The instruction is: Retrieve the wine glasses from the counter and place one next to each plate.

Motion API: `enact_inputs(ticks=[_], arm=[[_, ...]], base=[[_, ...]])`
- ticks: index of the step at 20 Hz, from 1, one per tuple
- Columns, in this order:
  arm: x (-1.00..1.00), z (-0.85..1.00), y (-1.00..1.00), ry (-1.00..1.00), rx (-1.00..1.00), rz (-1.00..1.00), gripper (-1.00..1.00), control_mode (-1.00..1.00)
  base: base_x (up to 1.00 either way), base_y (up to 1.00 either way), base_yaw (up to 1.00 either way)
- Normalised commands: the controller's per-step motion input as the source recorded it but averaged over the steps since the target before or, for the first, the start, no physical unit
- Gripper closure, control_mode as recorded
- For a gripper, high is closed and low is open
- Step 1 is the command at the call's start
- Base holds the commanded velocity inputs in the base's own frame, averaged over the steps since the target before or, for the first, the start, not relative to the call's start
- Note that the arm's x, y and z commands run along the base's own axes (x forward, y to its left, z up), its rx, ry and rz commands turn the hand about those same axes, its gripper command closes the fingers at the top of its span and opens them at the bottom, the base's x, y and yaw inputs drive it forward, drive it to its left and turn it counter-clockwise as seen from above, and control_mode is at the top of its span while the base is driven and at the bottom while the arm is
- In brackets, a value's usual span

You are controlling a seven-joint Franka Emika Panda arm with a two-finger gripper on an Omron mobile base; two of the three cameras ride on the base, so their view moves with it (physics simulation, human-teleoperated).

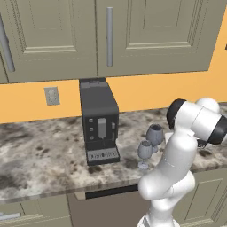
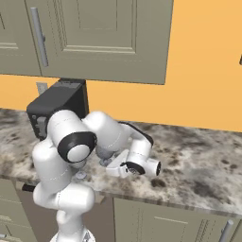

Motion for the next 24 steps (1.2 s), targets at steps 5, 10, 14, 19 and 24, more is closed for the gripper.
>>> enact_inputs(ticks=[5, 10, 14, 19, 24], arm=[[0.20, 0.00, 0.03, 0.06, 0.00, -0.01, -1.00, -1.00], [0.02, -0.05, 0.12, 0.09, 0.00, 0.00, -1.00, -1.00], [0.00, -0.08, 0.20, 0.02, 0.00, 0.00, -1.00, -1.00], [0.00, -0.05, 0.32, 0.00, 0.00, 0.00, -1.00, -1.00], [0.01, -0.07, 0.23, 0.00, 0.00, 0.00, -1.00, -1.00]], base=[[0.00, 0.00, 0.00], [0.00, 0.00, 0.00], [0.00, 0.00, 0.00], [0.00, 0.00, 0.00], [0.00, 0.00, 0.00]])
